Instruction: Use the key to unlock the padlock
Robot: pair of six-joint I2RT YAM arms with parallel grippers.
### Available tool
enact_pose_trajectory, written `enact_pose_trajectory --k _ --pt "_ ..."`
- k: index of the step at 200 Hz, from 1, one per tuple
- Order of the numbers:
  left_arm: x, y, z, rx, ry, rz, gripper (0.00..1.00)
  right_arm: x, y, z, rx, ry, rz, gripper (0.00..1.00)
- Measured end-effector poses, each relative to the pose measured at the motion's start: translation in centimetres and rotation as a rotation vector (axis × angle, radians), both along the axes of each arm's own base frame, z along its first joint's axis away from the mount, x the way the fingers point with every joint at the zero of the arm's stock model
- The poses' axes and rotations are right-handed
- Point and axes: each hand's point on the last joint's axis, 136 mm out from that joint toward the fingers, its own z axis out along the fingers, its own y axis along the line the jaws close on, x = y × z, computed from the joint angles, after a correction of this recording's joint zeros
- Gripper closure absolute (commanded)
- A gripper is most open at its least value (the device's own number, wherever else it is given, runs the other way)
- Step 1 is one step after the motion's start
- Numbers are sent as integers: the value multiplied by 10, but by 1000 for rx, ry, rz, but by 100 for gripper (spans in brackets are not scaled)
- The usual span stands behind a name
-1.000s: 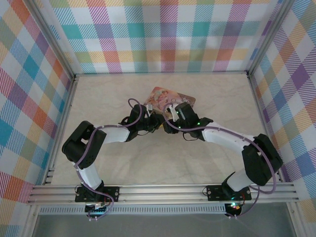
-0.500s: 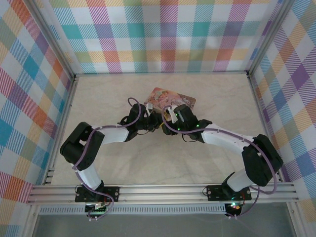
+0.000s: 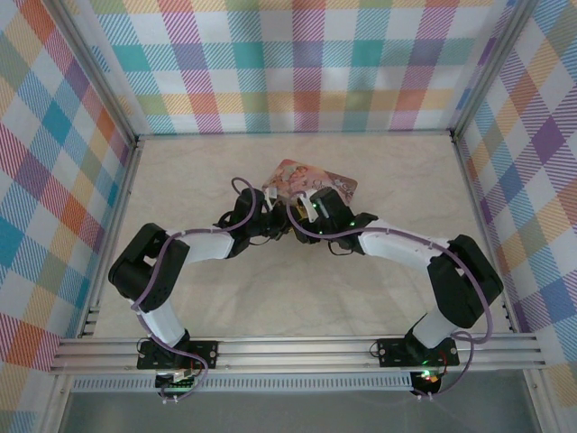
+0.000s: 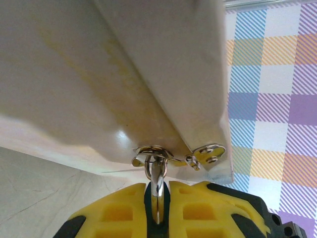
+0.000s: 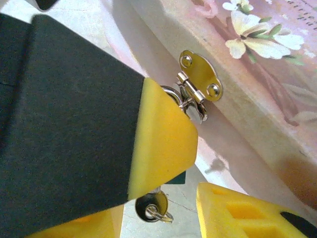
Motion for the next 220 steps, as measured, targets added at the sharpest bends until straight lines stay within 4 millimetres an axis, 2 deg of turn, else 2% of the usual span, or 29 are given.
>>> enact_pose_trajectory --k 13,25,52,66,113,156,184,220 --pt "0 0 1 -1 -2 1 97 2 0 -2 -9 -2 1 59" --pt "1 1 1 -1 -2 2 97 2 1 -1 -11 -4 3 64" --pt "1 1 1 -3 -3 1 98 4 0 1 -18 -11 -1 90" --pt "2 1 2 -2 -5 6 98 4 1 1 -15 -12 3 100" --pt "2 2 1 1 -2 9 94 3 2 1 -22 -19 17 100" --pt "1 3 -1 5 -1 8 77 1 4 0 -9 -18 24 100" --pt "-4 6 -10 18 17 6 74 -5 5 -10 14 1 32 100" --pt "-15 12 -29 43 53 1 63 -17 1 -36 5 55 48 100"
